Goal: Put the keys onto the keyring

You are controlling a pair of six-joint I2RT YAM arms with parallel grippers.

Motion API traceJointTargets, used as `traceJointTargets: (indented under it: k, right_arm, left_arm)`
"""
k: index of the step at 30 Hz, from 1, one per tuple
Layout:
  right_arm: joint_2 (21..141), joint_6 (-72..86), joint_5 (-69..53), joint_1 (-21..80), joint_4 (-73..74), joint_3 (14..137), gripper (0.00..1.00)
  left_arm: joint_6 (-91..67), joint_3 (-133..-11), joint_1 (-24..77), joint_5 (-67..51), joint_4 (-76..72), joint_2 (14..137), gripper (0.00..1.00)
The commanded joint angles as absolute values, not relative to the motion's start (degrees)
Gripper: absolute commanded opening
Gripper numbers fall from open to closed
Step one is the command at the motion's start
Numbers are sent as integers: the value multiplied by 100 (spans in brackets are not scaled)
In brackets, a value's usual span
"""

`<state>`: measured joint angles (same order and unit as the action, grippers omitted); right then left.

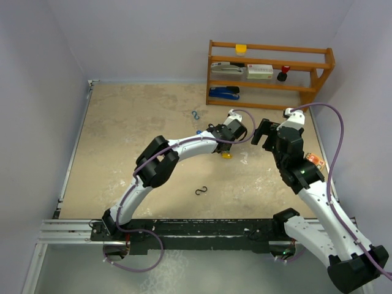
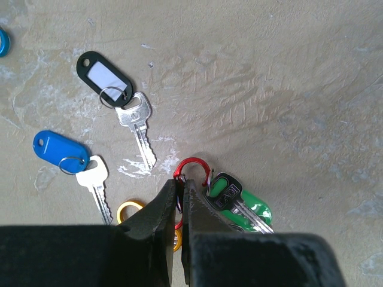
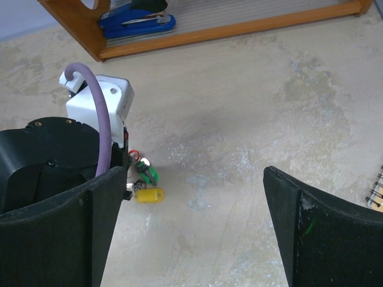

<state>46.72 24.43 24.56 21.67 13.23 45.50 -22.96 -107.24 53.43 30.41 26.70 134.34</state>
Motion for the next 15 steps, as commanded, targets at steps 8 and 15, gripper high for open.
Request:
traceJointTargets:
  k: [8, 15]
  right_arm:
    - [4553, 2369, 2509, 2136, 1186, 4535, 100]
    - [4529, 2372, 2513, 2136, 1202, 4532, 100]
  left_arm:
    - [-2309, -10755, 5429, 3131, 2646, 12960, 0]
    - [-2320, -10709, 5440, 3130, 2654, 12959, 0]
